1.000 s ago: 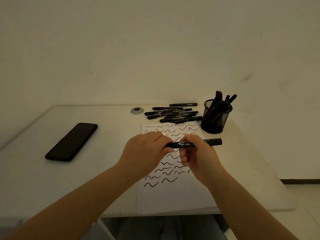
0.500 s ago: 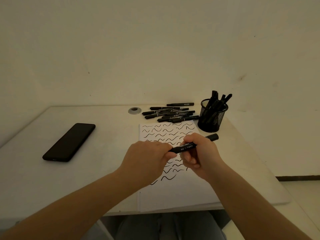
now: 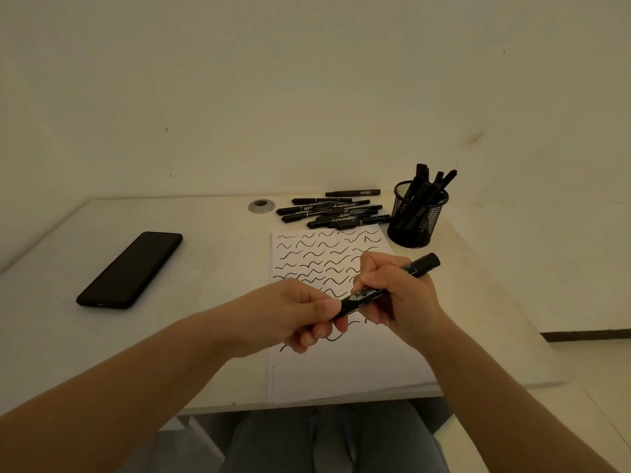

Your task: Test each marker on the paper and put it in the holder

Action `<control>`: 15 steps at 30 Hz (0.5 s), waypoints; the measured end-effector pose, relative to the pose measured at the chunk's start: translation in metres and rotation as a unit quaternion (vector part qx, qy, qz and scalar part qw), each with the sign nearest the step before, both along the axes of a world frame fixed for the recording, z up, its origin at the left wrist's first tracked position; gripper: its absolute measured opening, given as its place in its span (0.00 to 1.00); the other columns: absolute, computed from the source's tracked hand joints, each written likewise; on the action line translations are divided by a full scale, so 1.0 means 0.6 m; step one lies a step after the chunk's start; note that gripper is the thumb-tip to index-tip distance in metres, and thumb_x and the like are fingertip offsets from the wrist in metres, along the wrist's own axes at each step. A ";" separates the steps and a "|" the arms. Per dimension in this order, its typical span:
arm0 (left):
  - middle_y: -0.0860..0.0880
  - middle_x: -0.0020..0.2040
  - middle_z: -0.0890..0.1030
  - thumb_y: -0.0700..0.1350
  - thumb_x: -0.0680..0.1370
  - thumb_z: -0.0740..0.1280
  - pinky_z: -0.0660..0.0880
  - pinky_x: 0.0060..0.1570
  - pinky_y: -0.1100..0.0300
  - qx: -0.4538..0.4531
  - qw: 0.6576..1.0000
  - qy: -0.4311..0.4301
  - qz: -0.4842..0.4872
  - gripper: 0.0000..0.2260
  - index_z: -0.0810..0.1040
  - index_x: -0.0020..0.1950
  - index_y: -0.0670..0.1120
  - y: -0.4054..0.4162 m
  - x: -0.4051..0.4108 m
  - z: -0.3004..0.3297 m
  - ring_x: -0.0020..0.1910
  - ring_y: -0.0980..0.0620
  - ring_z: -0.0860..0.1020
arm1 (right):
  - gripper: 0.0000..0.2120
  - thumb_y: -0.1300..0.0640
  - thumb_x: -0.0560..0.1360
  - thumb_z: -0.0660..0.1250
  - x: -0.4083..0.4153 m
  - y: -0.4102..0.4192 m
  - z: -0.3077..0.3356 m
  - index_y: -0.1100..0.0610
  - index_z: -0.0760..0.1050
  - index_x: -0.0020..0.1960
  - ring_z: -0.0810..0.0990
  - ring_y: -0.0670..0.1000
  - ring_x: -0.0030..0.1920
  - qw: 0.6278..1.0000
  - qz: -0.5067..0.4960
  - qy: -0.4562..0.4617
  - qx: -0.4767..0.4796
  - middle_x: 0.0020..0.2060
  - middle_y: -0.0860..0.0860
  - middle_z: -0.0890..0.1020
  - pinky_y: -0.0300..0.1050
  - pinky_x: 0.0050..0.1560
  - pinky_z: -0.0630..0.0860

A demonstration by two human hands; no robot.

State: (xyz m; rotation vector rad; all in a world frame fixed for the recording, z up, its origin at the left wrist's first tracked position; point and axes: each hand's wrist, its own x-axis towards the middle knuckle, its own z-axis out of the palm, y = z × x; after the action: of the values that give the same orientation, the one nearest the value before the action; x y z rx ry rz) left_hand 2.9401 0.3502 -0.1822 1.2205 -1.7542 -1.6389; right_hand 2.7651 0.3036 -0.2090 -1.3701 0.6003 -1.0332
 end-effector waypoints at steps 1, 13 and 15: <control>0.56 0.28 0.73 0.53 0.75 0.60 0.70 0.32 0.68 0.008 1.000 0.005 -0.007 0.13 0.81 0.37 0.52 0.001 0.001 -0.001 0.26 0.60 0.68 | 0.13 0.63 0.65 0.59 0.001 0.001 0.000 0.53 0.69 0.24 0.63 0.50 0.18 1.000 0.003 -0.004 -0.002 0.18 0.51 0.69 0.43 0.23 0.57; 0.52 0.32 0.80 0.56 0.76 0.54 0.74 0.24 0.60 -0.544 0.733 -0.397 0.096 0.19 0.80 0.45 0.46 -0.004 -0.017 -0.035 0.26 0.53 0.76 | 0.15 0.61 0.75 0.58 0.005 0.014 -0.020 0.62 0.73 0.32 0.64 0.48 0.17 0.959 -0.088 -0.082 0.258 0.19 0.54 0.70 0.35 0.16 0.60; 0.53 0.31 0.78 0.59 0.77 0.51 0.73 0.27 0.61 -0.512 0.772 -0.367 0.087 0.22 0.79 0.47 0.47 -0.001 -0.028 -0.028 0.26 0.53 0.75 | 0.17 0.62 0.74 0.57 -0.002 0.010 -0.018 0.60 0.73 0.28 0.62 0.47 0.16 0.968 -0.077 -0.052 0.233 0.17 0.54 0.69 0.34 0.16 0.59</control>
State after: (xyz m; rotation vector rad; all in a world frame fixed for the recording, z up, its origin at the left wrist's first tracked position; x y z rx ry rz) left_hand 2.9235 0.3497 -0.1992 1.3863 -2.3187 0.1336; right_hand 2.7637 0.3096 -0.2201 -0.8626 0.8211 -0.9999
